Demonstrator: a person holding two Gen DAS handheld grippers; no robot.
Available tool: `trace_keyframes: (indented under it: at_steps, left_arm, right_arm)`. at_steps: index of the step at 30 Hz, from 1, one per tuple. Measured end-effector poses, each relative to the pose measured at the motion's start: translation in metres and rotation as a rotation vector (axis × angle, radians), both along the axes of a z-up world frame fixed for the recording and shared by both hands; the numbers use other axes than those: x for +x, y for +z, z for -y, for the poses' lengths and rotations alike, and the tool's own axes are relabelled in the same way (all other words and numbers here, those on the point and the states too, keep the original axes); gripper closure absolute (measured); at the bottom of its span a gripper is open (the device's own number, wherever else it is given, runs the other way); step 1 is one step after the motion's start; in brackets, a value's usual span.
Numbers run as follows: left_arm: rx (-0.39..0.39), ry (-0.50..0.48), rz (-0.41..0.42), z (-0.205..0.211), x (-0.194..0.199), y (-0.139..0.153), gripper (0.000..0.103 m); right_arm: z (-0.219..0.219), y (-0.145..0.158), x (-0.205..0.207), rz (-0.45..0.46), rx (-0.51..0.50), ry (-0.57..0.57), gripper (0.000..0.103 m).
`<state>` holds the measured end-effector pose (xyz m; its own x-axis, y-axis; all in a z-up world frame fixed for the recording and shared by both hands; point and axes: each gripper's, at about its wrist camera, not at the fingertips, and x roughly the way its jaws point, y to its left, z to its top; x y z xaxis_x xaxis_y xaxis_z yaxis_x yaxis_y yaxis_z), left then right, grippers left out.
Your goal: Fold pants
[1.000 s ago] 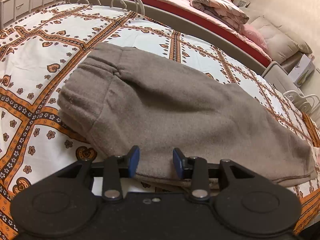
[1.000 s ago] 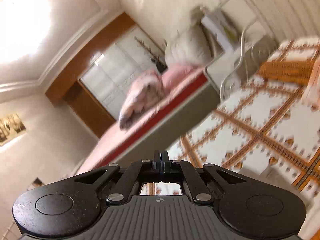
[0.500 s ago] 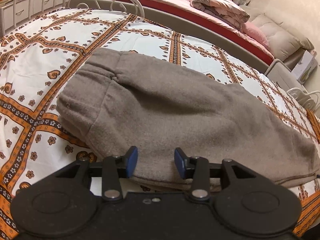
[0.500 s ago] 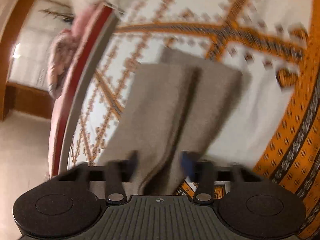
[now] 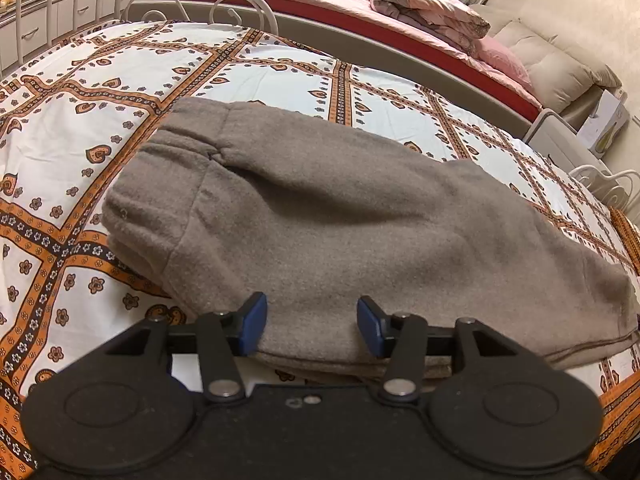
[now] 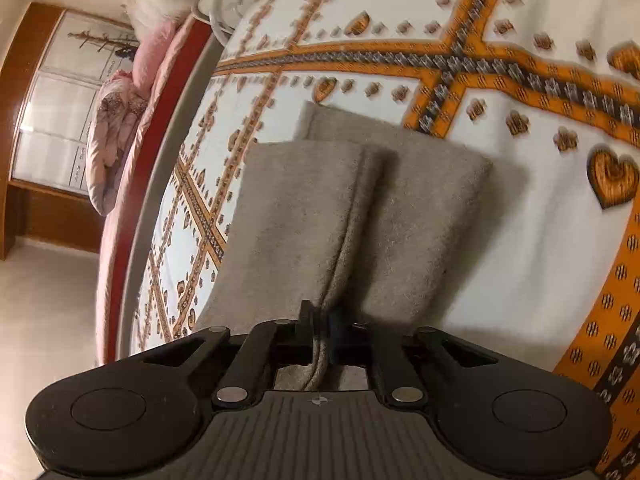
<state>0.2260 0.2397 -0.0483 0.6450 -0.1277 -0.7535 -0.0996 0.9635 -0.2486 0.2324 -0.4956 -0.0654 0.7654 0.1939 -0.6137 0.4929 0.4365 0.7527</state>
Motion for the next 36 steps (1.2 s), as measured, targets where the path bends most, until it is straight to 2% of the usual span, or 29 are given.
trace_keyframes:
  at_steps: [1,3,7,9,10,11,12,14,15,16,17,18,21,24,27,28,29,31,32,34,36]
  left_arm:
    - [0.001,0.0,0.0,0.0,0.0,0.0,0.061]
    - [0.005,-0.003,-0.004,0.0,0.0,-0.001,0.061]
    - [0.007,-0.006,-0.007,0.001,0.0,-0.001,0.061]
    - [-0.003,-0.005,-0.003,0.0,-0.001,-0.001,0.061]
    - [-0.013,-0.003,-0.002,-0.002,-0.001,0.0,0.061]
    - [-0.02,-0.004,-0.001,-0.003,-0.002,-0.001,0.061]
    - [-0.021,-0.005,-0.002,-0.003,-0.002,-0.001,0.061]
    - [-0.016,-0.013,-0.003,-0.003,-0.002,-0.002,0.061]
    - [-0.013,-0.015,-0.004,-0.002,-0.001,-0.002,0.061]
    - [-0.011,-0.017,-0.004,-0.002,-0.001,-0.001,0.061]
    - [-0.012,-0.016,-0.005,-0.002,0.0,-0.001,0.061]
    - [-0.015,-0.012,-0.006,-0.003,0.0,-0.001,0.061]
    - [-0.015,-0.008,-0.007,-0.002,0.001,-0.001,0.059]
    - [0.003,-0.023,-0.006,0.001,0.001,-0.001,0.058]
    - [-0.003,-0.022,-0.004,-0.001,-0.001,-0.001,0.058]
    - [-0.003,-0.022,-0.005,-0.001,-0.001,-0.001,0.058]
    - [-0.002,-0.022,-0.005,-0.001,-0.001,-0.001,0.058]
    - [0.0,-0.023,-0.006,0.0,-0.002,-0.001,0.058]
    - [0.0,-0.023,-0.006,0.0,-0.002,-0.001,0.058]
    - [0.002,-0.025,-0.006,0.0,-0.002,-0.001,0.058]
    - [0.002,-0.027,-0.007,0.0,-0.001,-0.002,0.057]
  right_arm:
    - [-0.007,0.016,0.0,0.03,-0.084,0.029,0.098]
    - [-0.022,0.055,0.0,0.179,-0.174,0.067,0.098]
    - [-0.03,0.133,-0.021,0.498,-0.182,0.034,0.098]
    - [-0.026,0.141,-0.038,0.555,-0.204,0.017,0.098]
    - [-0.023,0.133,-0.044,0.532,-0.22,0.015,0.098]
    - [-0.019,0.117,-0.047,0.456,-0.242,0.015,0.098]
    - [-0.014,0.092,-0.046,0.341,-0.24,0.016,0.098]
    - [0.002,0.016,-0.035,-0.011,-0.133,0.04,0.098]
    - [0.012,-0.006,-0.036,-0.074,-0.02,0.016,0.098]
    - [0.021,-0.004,-0.038,-0.007,0.016,-0.011,0.098]
    - [0.022,0.008,-0.038,0.021,-0.071,-0.002,0.098]
    - [0.017,0.015,-0.035,0.027,-0.133,0.028,0.098]
    - [0.01,0.008,-0.032,-0.006,-0.129,0.036,0.098]
    - [0.01,0.014,-0.031,0.037,-0.159,0.038,0.098]
    - [-0.005,0.046,-0.038,0.197,-0.255,0.059,0.098]
    - [-0.006,0.05,-0.042,0.219,-0.26,0.051,0.098]
    - [-0.005,0.046,-0.043,0.184,-0.25,0.037,0.098]
    - [0.009,0.026,-0.044,0.038,-0.198,-0.026,0.098]
    - [0.021,0.022,-0.054,0.029,-0.168,-0.102,0.098]
    - [0.046,0.025,-0.083,0.125,-0.125,-0.272,0.098]
    - [0.057,0.019,-0.093,0.109,-0.095,-0.292,0.098]
